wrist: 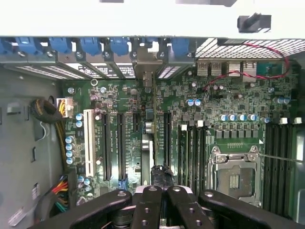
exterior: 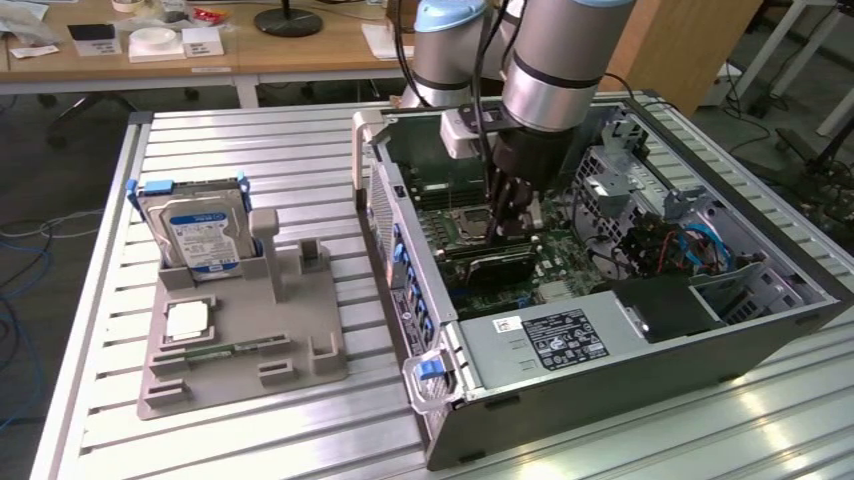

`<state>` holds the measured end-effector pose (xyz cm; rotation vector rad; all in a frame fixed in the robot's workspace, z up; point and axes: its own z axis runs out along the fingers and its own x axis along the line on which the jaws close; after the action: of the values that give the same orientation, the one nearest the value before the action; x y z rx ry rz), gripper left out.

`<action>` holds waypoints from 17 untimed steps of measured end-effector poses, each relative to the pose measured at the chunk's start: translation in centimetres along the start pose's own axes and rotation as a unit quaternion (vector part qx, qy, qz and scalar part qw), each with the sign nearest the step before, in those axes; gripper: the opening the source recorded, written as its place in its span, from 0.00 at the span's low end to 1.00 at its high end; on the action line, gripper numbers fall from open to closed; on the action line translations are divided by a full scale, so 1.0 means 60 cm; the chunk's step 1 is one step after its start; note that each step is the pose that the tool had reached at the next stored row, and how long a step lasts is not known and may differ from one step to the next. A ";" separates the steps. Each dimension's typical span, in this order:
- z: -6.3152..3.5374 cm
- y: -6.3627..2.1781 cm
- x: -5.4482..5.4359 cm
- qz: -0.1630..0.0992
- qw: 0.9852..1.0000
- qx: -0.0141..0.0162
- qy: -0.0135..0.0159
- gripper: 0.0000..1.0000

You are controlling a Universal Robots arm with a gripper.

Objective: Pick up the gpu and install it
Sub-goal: 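Press down on the gpu until it lock into place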

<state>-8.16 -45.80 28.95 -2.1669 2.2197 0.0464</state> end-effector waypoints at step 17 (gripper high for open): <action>-0.064 0.000 -0.003 0.000 1.000 0.000 0.001 0.11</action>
<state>-8.16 -45.79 32.82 -2.1679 2.2206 0.0443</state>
